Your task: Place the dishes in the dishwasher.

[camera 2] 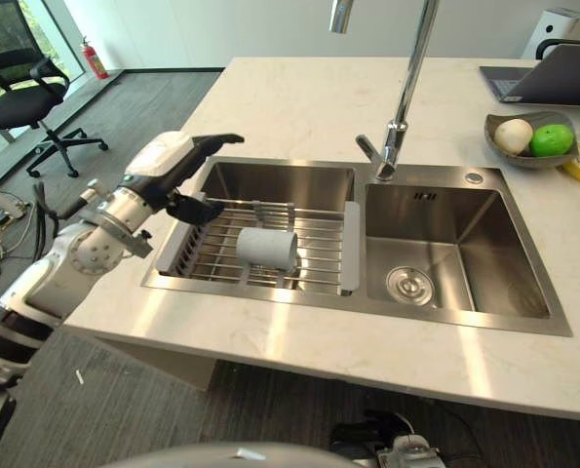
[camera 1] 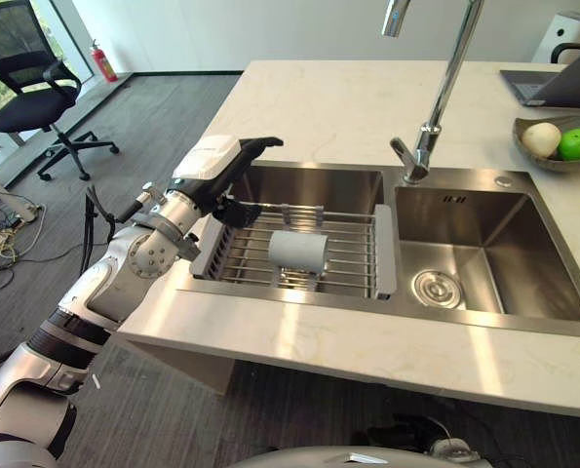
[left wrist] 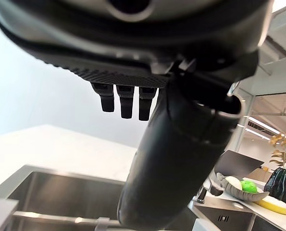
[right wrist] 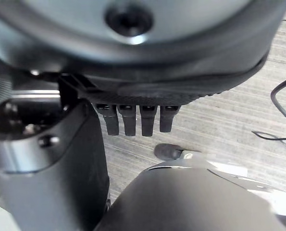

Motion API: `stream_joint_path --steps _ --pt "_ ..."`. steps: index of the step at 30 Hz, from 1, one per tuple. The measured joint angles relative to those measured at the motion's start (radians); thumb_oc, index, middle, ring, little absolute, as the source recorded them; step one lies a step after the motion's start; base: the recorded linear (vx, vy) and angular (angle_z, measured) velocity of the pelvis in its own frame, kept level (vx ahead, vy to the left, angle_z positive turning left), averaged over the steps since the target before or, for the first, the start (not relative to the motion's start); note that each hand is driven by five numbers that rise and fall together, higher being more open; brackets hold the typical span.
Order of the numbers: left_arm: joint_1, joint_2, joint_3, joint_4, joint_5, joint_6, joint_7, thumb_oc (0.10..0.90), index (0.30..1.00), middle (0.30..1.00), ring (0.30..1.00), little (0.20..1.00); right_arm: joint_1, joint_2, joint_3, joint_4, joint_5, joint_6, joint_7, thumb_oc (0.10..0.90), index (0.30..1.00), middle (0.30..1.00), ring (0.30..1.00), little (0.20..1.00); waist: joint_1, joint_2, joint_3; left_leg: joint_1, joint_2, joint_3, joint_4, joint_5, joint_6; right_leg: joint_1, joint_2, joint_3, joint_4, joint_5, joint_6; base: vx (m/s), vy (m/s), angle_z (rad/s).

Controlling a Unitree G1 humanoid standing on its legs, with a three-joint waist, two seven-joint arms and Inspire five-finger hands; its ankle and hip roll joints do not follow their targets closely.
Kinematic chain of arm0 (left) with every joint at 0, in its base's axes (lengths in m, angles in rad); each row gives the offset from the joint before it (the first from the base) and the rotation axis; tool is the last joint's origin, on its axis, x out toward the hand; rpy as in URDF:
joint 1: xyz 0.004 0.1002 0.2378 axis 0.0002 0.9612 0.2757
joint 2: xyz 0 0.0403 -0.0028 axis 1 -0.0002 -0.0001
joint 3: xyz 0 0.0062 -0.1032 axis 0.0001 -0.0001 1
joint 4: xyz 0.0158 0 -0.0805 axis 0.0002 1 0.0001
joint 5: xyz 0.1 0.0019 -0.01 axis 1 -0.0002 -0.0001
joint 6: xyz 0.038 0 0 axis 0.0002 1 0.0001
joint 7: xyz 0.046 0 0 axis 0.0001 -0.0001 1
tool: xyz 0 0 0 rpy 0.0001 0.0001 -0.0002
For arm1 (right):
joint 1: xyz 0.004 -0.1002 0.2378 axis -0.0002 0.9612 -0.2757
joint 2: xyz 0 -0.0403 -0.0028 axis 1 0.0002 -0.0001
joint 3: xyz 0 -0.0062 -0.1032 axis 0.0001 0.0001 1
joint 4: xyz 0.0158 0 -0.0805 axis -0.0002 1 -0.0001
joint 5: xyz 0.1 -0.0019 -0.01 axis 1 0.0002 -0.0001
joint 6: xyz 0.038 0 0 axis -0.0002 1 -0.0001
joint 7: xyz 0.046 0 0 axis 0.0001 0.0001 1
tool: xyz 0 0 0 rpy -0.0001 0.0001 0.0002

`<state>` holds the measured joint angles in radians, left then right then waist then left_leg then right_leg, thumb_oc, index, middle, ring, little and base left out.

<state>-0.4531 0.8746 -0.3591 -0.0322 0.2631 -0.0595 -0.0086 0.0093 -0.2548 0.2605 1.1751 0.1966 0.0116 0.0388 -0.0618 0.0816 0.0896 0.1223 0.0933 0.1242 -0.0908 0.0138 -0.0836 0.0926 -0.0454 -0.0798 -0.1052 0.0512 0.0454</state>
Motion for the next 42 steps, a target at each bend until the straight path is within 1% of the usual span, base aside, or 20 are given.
stream_joint_path --steps 1,2,3,4,6,8,10,14,19,22,25,28,32,34,39,40,41,42 --pt "0.000 0.000 0.000 0.000 0.000 0.000 0.000 0.800 0.900 0.900 0.900 0.900 0.000 0.000 0.000 0.000 0.000 0.000 0.000 0.800 0.900 0.900 0.900 0.900 0.000 0.000 0.000 0.000 0.000 0.000 0.000 0.000 0.000 0.000 0.000 0.000 0.000 0.000 0.000 0.00 0.000 0.00" --pt "0.034 -0.006 0.001 -0.005 -0.015 0.008 -0.002 0.800 0.900 0.900 0.900 0.900 0.001 0.003 0.004 -0.001 0.000 0.002 0.001 0.800 0.900 0.900 0.900 0.900 0.006 -0.003 -0.001 0.001 -0.002 0.000 0.000 0.000 0.000 0.000 -0.002 0.001 0.001 -0.001 0.001 0.00 0.000 0.00" --pt "0.075 -0.027 0.004 -0.005 -0.017 0.020 -0.013 0.800 0.900 0.900 0.900 0.900 0.004 0.005 0.006 -0.001 0.000 0.006 0.002 0.800 0.900 0.900 0.900 0.900 0.009 -0.006 -0.004 0.002 -0.004 0.001 0.000 0.001 0.001 0.000 -0.002 0.002 0.003 -0.001 0.002 0.00 0.000 0.00" --pt "0.089 -0.038 0.004 -0.005 -0.017 0.028 -0.022 0.800 0.900 0.900 0.900 0.900 0.004 0.005 0.005 -0.001 0.000 0.006 0.002 0.800 0.900 0.900 0.900 0.900 0.009 -0.007 -0.005 0.002 -0.005 0.001 0.000 0.001 0.001 0.000 -0.002 0.002 0.003 -0.001 0.002 0.00 0.000 0.00" --pt "0.113 -0.085 0.004 -0.003 -0.017 0.042 -0.028 0.800 0.900 0.900 0.900 0.900 0.005 0.004 -0.006 0.004 0.000 0.006 0.002 0.800 0.900 0.900 0.900 0.900 0.007 -0.010 -0.006 0.005 -0.008 0.003 0.000 0.000 0.002 0.000 -0.002 0.005 0.003 -0.001 0.002 0.00 0.002 -0.03" --pt "0.129 -0.096 0.003 -0.003 -0.017 0.041 -0.048 0.800 0.900 0.900 0.900 0.900 0.000 0.007 -0.006 0.010 0.000 0.006 0.003 0.800 0.900 0.900 0.900 0.900 0.003 -0.013 -0.008 0.008 -0.006 0.009 0.000 -0.001 0.003 0.000 -0.002 0.010 0.001 0.000 0.004 -0.01 0.013 -0.09" --pt "0.132 -0.096 0.002 -0.004 -0.018 0.041 -0.059 0.800 0.900 0.900 0.900 0.900 0.005 0.009 -0.007 0.011 0.001 0.006 0.003 0.800 0.900 0.900 0.900 0.900 -0.004 -0.014 -0.009 0.013 -0.006 0.013 0.000 -0.002 0.005 0.003 0.000 0.015 0.000 0.001 0.005 -0.01 0.015 -0.08" --pt "0.142 -0.100 0.002 -0.005 -0.018 0.041 -0.069 0.800 0.900 0.900 0.900 0.900 0.006 0.009 -0.007 0.011 0.000 0.006 0.003 0.800 0.900 0.900 0.900 0.900 -0.005 -0.012 -0.011 0.024 -0.004 0.034 0.000 -0.005 0.009 0.003 0.000 0.038 0.000 0.003 0.011 -0.01 0.004 -0.16" --pt "0.144 -0.103 0.002 -0.008 -0.017 0.042 -0.087 0.800 0.900 0.900 0.900 0.900 0.006 0.009 -0.007 0.011 0.000 0.006 0.003 0.800 0.900 0.900 0.900 0.900 -0.007 -0.012 -0.016 0.026 -0.003 0.048 0.000 -0.006 0.010 -0.001 0.000 0.051 0.000 0.011 0.007 -0.01 0.001 -0.07" --pt "0.145 -0.123 0.002 -0.008 -0.017 0.046 -0.088 0.800 0.900 0.900 0.900 0.900 0.005 0.008 -0.007 0.011 0.000 0.007 0.004 0.800 0.900 0.900 0.900 0.900 -0.007 -0.010 -0.019 0.030 -0.004 0.055 0.000 -0.006 0.011 -0.001 -0.001 0.057 0.000 0.013 0.009 -0.01 -0.005 -0.08" --pt "0.145 -0.177 -0.004 -0.006 -0.018 0.048 -0.088 0.800 0.900 0.900 0.900 0.900 0.005 0.008 -0.006 0.012 0.000 0.008 0.004 0.800 0.900 0.900 0.900 0.900 -0.012 -0.009 -0.022 0.030 -0.005 0.056 0.000 -0.007 0.012 -0.002 -0.001 0.059 0.000 0.014 0.009 -0.01 -0.003 -0.01" --pt "0.145 -0.181 -0.039 -0.004 -0.016 0.047 -0.088 0.800 0.900 0.900 0.900 0.900 0.002 0.009 -0.006 0.014 0.000 0.008 0.004 0.800 0.900 0.900 0.900 0.900 -0.023 -0.007 -0.030 0.031 -0.004 0.058 0.000 -0.007 0.012 -0.003 -0.001 0.060 0.000 0.014 0.010 0.00 0.000 0.00" --pt "0.145 -0.207 -0.057 0.016 -0.008 0.047 -0.087 0.800 0.900 0.900 0.900 0.900 0.005 0.008 -0.007 0.015 0.000 0.008 0.003 0.800 0.900 0.900 0.900 0.900 -0.033 -0.003 -0.037 0.033 -0.004 0.061 0.000 -0.007 0.013 -0.003 0.001 0.064 0.000 0.015 0.010 0.00 0.000 0.00" --pt "0.145 -0.218 -0.063 0.040 0.020 0.048 -0.087 0.800 0.900 0.900 0.900 0.900 0.005 0.007 -0.007 0.015 0.000 0.008 0.003 0.800 0.900 0.900 0.900 0.900 -0.035 -0.002 -0.038 0.033 -0.004 0.063 0.000 -0.007 0.013 -0.003 0.001 0.066 0.000 0.015 0.011 -0.01 -0.007 -0.02" --pt "0.145 -0.223 -0.067 0.082 0.032 0.050 -0.087 0.800 0.900 0.900 0.900 0.900 0.006 0.008 -0.007 0.015 0.000 0.008 0.003 0.800 0.900 0.900 0.900 0.900 -0.039 -0.002 -0.038 0.034 -0.003 0.065 0.000 -0.007 0.013 -0.003 0.002 0.069 0.000 0.015 0.011 0.00 0.000 0.00" --pt "0.142 -0.225 -0.071 0.092 0.035 0.052 -0.086 0.800 0.900 0.900 0.900 0.900 -0.025 0.006 -0.004 0.033 0.001 0.020 0.002 0.800 0.900 0.900 0.900 0.900 -0.027 -0.002 -0.040 0.033 -0.001 0.066 -0.001 -0.010 0.016 0.002 0.001 0.064 0.001 0.014 0.013 -0.01 -0.023 -0.11" --pt "0.110 -0.236 -0.094 0.126 0.043 0.062 -0.086 0.800 0.900 0.900 0.900 0.900 -0.087 0.012 -0.004 0.116 0.000 0.080 0.011 0.800 0.900 0.900 0.900 0.900 -0.027 -0.006 -0.038 0.036 -0.001 0.074 0.000 -0.008 0.014 -0.006 0.003 0.071 0.004 0.020 0.014 -0.04 -0.022 -0.07" --pt "0.098 -0.258 -0.107 0.150 0.043 0.061 -0.086 0.800 0.900 0.900 0.900 0.900 -0.095 0.011 -0.006 0.120 -0.004 0.068 0.010 0.800 0.900 0.900 0.900 0.900 -0.031 -0.010 -0.043 0.032 -0.003 0.075 0.000 -0.007 0.012 -0.014 0.005 0.075 0.000 0.024 0.011 -0.04 -0.011 -0.03"
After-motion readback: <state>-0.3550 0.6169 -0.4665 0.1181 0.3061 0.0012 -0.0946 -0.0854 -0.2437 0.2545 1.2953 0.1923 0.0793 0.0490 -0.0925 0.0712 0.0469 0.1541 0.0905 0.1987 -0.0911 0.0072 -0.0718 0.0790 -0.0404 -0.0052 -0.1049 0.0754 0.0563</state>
